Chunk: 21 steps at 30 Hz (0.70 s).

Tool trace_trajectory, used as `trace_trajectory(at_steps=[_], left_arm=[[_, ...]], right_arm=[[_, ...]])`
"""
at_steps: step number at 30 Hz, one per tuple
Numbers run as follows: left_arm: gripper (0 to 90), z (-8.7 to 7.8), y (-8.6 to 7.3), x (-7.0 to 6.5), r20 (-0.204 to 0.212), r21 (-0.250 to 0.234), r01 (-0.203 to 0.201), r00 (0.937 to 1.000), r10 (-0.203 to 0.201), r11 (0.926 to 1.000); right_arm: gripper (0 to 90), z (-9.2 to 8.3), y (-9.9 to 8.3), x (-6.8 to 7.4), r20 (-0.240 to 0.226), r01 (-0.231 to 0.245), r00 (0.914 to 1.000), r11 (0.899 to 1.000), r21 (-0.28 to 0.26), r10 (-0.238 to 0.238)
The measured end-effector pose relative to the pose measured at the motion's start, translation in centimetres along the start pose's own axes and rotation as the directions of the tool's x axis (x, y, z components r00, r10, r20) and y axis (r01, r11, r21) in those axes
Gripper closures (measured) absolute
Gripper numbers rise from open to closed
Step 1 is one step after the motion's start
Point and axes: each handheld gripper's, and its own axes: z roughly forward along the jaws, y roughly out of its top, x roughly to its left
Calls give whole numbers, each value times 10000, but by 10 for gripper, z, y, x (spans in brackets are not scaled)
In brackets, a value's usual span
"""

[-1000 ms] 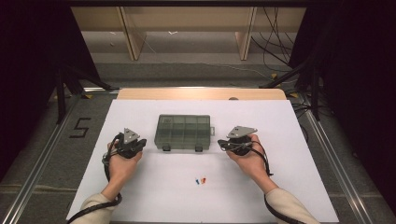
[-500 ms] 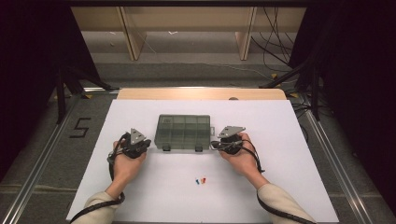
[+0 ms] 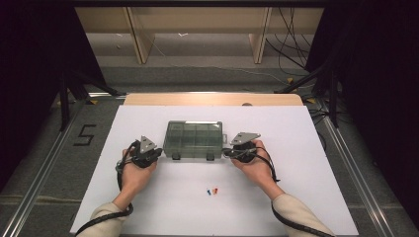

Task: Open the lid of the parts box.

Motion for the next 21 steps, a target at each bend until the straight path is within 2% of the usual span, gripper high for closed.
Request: trace_trajectory(at_steps=[1,4,5,6,8,10,12,15,16,17,19,21], left_arm=[[900,2,0,-4,-43,-266,469,9989,-470,9985],[900,0,3,0,55,-50,-144,9999,145,9999],[900,0,4,0,38,-94,-183,9998,184,9998],[900,0,4,-1,37,-105,-32,10000,32,9999],[900,-1,5,0,-12,-102,-85,10000,85,9999],[900,-1,5,-1,72,-225,72,9999,-71,9997],[900,1,6,-4,-12,-582,473,9989,-475,9972],[900,-1,8,-4,38,-672,487,9988,-485,9966],[900,-4,9,-1,16,-419,85,10000,-84,9991],[900,-3,10,-4,1,-772,405,9992,-406,9962],[900,-4,13,-4,-20,-1011,414,9991,-418,9940],[900,-7,14,-3,-56,-956,315,9995,-322,9949]], right_arm=[[900,0,1,0,5,21,10000,10000,-31,-21],[900,-2,3,1,56,21,10000,9999,-118,-20],[900,-3,4,2,-21,13,10000,9999,-124,-13],[900,-3,4,2,5,18,10000,9998,-200,-18],[900,-4,5,2,-9,-9,10000,9997,-253,9],[900,-6,7,2,44,-12,10000,9992,-391,14],[900,-7,7,2,-59,-50,10000,9992,-393,47],[900,-7,8,2,-34,-57,10000,9991,-426,56],[900,-7,8,2,-34,-57,10000,9991,-426,56],[900,-7,8,3,26,-74,10000,9988,-480,75],[900,-8,9,3,5,-70,10000,9988,-486,71],[900,-8,9,3,30,-54,10000,9984,-555,56]])
